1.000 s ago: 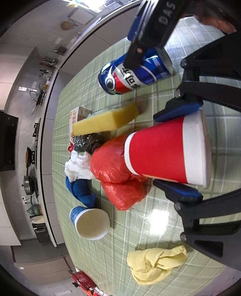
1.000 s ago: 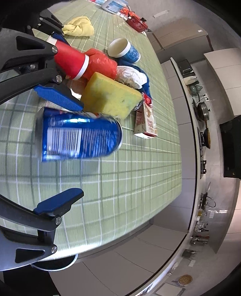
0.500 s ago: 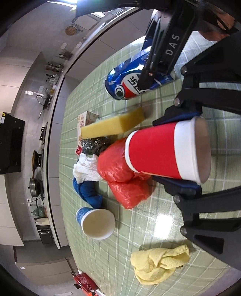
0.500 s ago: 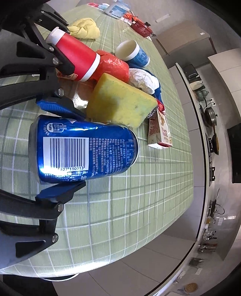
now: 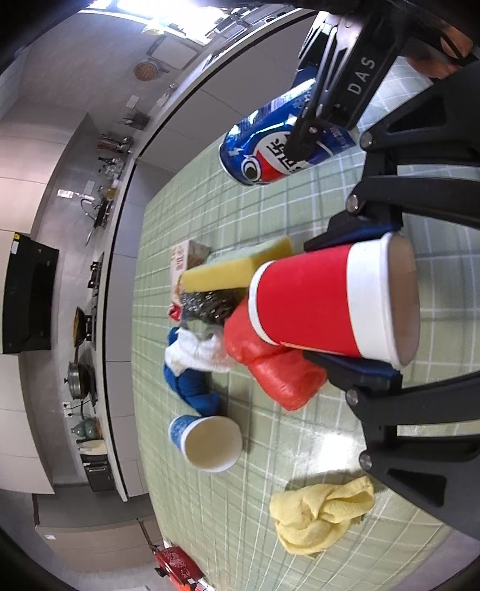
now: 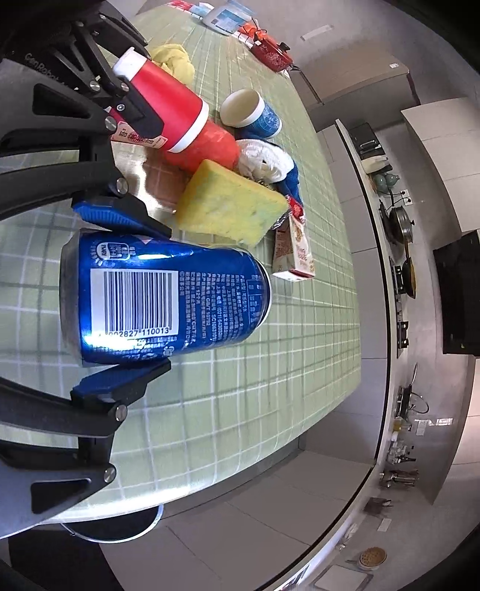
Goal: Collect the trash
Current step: 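Carry the red cup and Pepsi can over the black bucket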
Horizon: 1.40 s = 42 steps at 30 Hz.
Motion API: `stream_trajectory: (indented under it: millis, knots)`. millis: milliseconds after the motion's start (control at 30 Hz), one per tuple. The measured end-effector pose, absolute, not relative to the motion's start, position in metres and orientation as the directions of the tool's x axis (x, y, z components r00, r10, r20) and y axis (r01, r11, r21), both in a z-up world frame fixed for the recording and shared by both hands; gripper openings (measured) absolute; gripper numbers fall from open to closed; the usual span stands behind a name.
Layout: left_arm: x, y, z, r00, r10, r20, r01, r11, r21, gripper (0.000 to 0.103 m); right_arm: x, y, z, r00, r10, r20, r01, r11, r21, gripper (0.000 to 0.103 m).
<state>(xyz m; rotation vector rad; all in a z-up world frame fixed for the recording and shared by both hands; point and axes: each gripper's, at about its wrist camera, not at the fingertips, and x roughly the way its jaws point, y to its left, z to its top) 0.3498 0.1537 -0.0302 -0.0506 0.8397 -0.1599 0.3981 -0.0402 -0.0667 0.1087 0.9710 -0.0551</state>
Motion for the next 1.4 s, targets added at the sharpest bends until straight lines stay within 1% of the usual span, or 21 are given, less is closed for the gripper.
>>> stream_trajectory:
  millis: [133, 333, 467, 633, 833, 933, 1133, 1233, 1400]
  knots:
    - [0.346, 0.153, -0.042, 0.629, -0.168, -0.759, 0.13, 0.985, -0.11, 0.052, 0.387, -0.043, -0.078, 0.539, -0.009, -0.842, 0.12, 0.991, 0.067, 0.065]
    - [0.344, 0.152, -0.054, 0.601, -0.159, -0.784, 0.136, 0.986, -0.096, 0.054, 0.384, -0.043, -0.092, 0.511, 0.013, -0.86, 0.123, 0.988, 0.088, 0.066]
    - [0.339, 0.153, -0.048, 0.618, -0.174, -0.767, 0.145, 0.984, -0.107, 0.052, 0.382, -0.044, -0.092, 0.518, 0.031, -0.855, 0.123, 0.986, 0.111, 0.065]
    - [0.335, 0.15, -0.029, 0.648, -0.207, -0.733, 0.169, 0.977, -0.126, 0.051, 0.368, -0.051, -0.071, 0.581, 0.0, -0.814, 0.162, 0.98, 0.116, 0.064]
    - [0.335, 0.129, -0.014, 0.646, -0.267, -0.715, 0.228, 0.962, -0.153, 0.051, 0.346, -0.082, -0.041, 0.621, -0.092, -0.778, 0.253, 0.963, 0.089, 0.064]
    - [0.333, 0.109, -0.012, 0.643, -0.296, -0.706, 0.257, 0.952, -0.165, 0.051, 0.333, -0.108, -0.033, 0.627, -0.126, -0.769, 0.3, 0.95, 0.089, 0.064]
    - [0.321, 0.045, -0.005, 0.643, -0.333, -0.689, 0.311, 0.936, -0.162, 0.051, 0.305, -0.173, -0.029, 0.637, -0.166, -0.753, 0.359, 0.928, 0.099, 0.064]
    - [0.31, -0.003, -0.003, 0.647, -0.346, -0.679, 0.326, 0.931, -0.163, 0.051, 0.29, -0.22, -0.032, 0.637, -0.175, -0.751, 0.373, 0.922, 0.101, 0.064]
    - [0.297, -0.085, -0.007, 0.614, -0.36, -0.703, 0.326, 0.926, -0.19, 0.051, 0.267, -0.319, -0.04, 0.603, -0.168, -0.78, 0.387, 0.917, 0.101, 0.064]
